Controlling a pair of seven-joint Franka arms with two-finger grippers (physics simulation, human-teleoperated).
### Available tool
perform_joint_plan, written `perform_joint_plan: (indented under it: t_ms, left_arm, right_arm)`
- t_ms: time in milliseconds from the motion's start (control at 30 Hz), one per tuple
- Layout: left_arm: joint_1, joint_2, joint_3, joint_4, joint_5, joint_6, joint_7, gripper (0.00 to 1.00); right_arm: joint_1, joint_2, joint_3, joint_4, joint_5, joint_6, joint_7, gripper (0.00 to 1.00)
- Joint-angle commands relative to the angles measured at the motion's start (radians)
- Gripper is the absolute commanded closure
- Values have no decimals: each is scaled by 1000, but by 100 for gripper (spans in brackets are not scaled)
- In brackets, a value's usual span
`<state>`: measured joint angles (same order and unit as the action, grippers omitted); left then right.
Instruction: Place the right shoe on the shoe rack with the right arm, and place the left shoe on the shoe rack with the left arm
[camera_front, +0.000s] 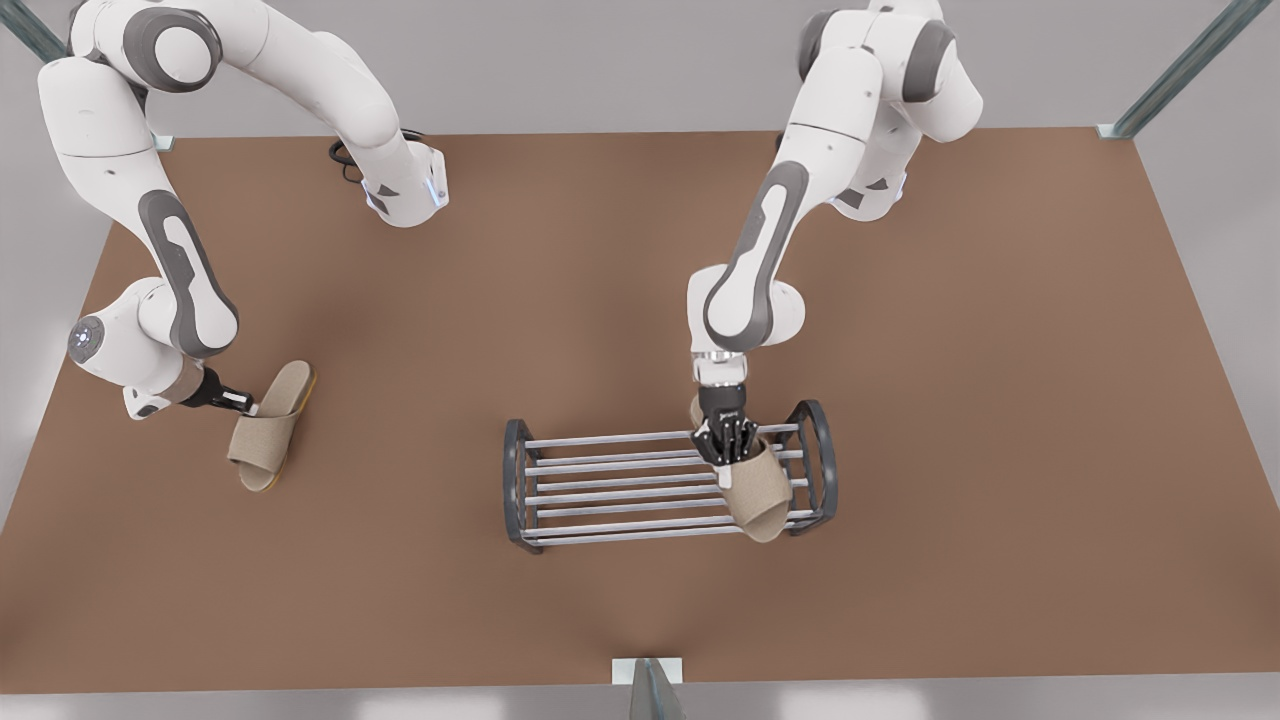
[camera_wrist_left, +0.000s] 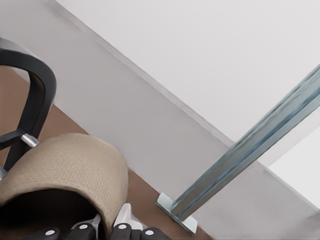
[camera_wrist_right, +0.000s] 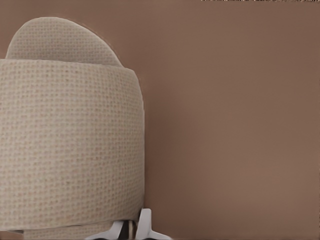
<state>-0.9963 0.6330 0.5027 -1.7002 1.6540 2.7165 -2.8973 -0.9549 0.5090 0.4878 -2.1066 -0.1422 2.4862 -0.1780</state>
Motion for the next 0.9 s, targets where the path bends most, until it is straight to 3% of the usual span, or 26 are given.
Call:
perform_joint_plan:
  t_ms: [0,133,167,200,567,700,867]
  left_arm:
    - [5,1,-3,2,1,5,-28,79]
    - [4,-6,-3,2,3,5,-28,79]
    - [4,-10,-3,1,6,5,-26,36]
    - [4,-10,-3,1,10,5,-23,0]
    - [-38,-44,-3,-32,4,-15,-28,0]
    - [-36,-42,-3,-30,4,-17,-28,0]
    - [-35,-42,-1,-26,6,-17,-26,0]
  right_arm:
    - [-1,-1,0,0,-7,-4,-41,79]
    - [-2,-3,2,14,-7,-55,-40,79]
    - [2,-7,3,19,-7,-81,-38,79]
    - [4,-12,9,33,-5,-118,-37,79]
    - [38,-78,265,301,-5,-478,92,79]
    - [64,-76,431,381,-7,-592,346,79]
    - [326,-75,436,605,-5,-730,670,79]
